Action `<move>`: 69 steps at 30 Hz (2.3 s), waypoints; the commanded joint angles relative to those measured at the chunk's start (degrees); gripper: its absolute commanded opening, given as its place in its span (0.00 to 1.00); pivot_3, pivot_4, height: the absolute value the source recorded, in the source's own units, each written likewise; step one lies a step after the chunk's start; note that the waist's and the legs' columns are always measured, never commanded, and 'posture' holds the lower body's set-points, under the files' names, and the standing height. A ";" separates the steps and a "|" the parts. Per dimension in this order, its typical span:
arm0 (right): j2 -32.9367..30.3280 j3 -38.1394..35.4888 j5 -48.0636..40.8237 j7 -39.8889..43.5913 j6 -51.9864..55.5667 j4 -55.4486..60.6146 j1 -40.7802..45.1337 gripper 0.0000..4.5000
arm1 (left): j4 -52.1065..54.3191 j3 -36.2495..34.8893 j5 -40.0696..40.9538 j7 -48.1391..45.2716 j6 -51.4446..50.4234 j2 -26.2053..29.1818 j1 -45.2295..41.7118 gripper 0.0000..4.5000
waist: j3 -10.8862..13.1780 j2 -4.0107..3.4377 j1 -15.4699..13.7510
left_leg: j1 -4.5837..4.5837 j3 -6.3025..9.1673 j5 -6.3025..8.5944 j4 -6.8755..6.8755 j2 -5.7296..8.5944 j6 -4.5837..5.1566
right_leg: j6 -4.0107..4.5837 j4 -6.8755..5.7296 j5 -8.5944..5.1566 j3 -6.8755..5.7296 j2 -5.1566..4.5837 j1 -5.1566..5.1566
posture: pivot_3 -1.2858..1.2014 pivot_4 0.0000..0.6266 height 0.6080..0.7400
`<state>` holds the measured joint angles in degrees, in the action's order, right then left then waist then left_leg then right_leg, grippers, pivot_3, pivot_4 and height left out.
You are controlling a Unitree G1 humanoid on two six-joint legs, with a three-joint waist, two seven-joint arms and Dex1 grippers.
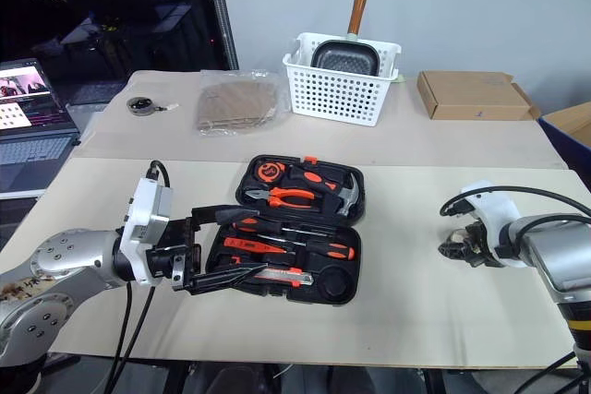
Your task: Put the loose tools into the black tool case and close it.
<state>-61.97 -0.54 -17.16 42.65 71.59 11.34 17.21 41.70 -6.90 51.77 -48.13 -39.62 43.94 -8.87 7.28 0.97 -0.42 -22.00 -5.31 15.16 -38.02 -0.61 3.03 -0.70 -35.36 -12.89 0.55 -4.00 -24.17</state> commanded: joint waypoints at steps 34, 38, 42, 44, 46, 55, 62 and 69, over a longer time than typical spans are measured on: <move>0.21 14.68 -14.88 12.66 -9.95 35.00 4.69 0.01 | 1.16 -18.58 5.46 -12.38 6.49 5.17 16.47 1.00 | 0.12 0.12 0.19 | 0.17 0.09 -0.17 0.00 -0.28 -0.31 | 0.27 -0.04 0.04 0.17 0.43 0.00 | 0.52 0.24 1.00; 0.91 23.34 -7.52 12.85 -14.77 31.69 7.89 0.01 | 1.65 -21.80 5.52 -14.50 6.68 6.05 20.75 1.00 | 0.12 0.12 0.39 | 0.16 0.04 -0.17 0.00 -0.27 -0.31 | 0.29 -0.03 0.05 0.21 0.42 -0.03 | 0.52 0.24 1.00; 5.15 27.63 -5.13 13.34 -15.82 28.82 12.16 0.01 | 0.16 -25.35 3.02 -17.24 8.35 5.93 26.17 1.00 | 0.15 0.18 1.37 | 0.21 0.05 -0.17 0.02 -0.32 -0.32 | 0.49 -0.26 -0.07 0.19 0.54 -0.11 | 0.52 0.24 1.00; 6.21 29.67 -3.41 14.12 -16.97 27.78 13.35 0.01 | 0.03 -25.82 1.71 -18.22 9.53 5.51 28.04 1.00 | 0.20 0.27 1.37 | 0.35 0.07 -0.18 0.03 -0.35 -0.33 | 0.64 -0.46 -0.15 0.18 0.58 -0.10 | 0.52 0.24 1.00; 7.22 31.39 -2.35 14.80 -17.70 26.97 14.14 0.01 | 0.32 -25.82 1.55 -17.88 9.99 5.13 28.52 1.00 | 0.21 0.31 1.34 | 0.48 0.09 -0.19 0.05 -0.38 -0.35 | 0.73 -0.56 -0.21 0.16 0.60 -0.06 | 0.52 0.24 1.00; 11.68 33.44 1.31 19.61 -23.36 22.54 19.13 0.01 | -0.46 -26.64 0.27 -18.12 11.87 4.49 29.92 1.00 | 0.22 0.55 1.63 | 0.89 -0.12 -0.34 0.06 -1.03 -0.61 | 1.15 -0.67 -0.37 0.19 0.83 0.05 | 0.52 0.24 1.00; 13.07 32.01 0.55 22.46 -23.01 21.86 21.90 0.01 | -1.30 -27.44 -0.36 -18.92 12.83 4.07 31.31 1.00 | 0.29 0.51 1.16 | 0.82 -0.08 -0.29 0.17 -1.34 -0.74 | 1.65 -0.76 -0.11 0.16 1.47 -0.16 | 0.52 0.24 1.00; 14.06 35.52 3.76 23.22 -24.20 19.49 21.62 0.01 | -2.39 -27.08 -1.14 -19.77 13.87 4.28 31.55 1.00 | 0.31 0.53 1.12 | 0.70 -0.14 -0.10 0.17 -1.30 -1.02 | 1.59 -0.64 -0.23 0.16 1.38 -0.19 | 0.52 0.24 1.00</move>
<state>-48.68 34.01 -14.64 65.75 48.75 31.28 38.18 39.04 -32.76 50.83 -67.24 -27.18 48.00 22.63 7.59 1.50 0.70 -21.30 -5.46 15.07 -37.86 -1.91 2.00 0.88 -35.98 -13.13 0.71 -2.63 -24.36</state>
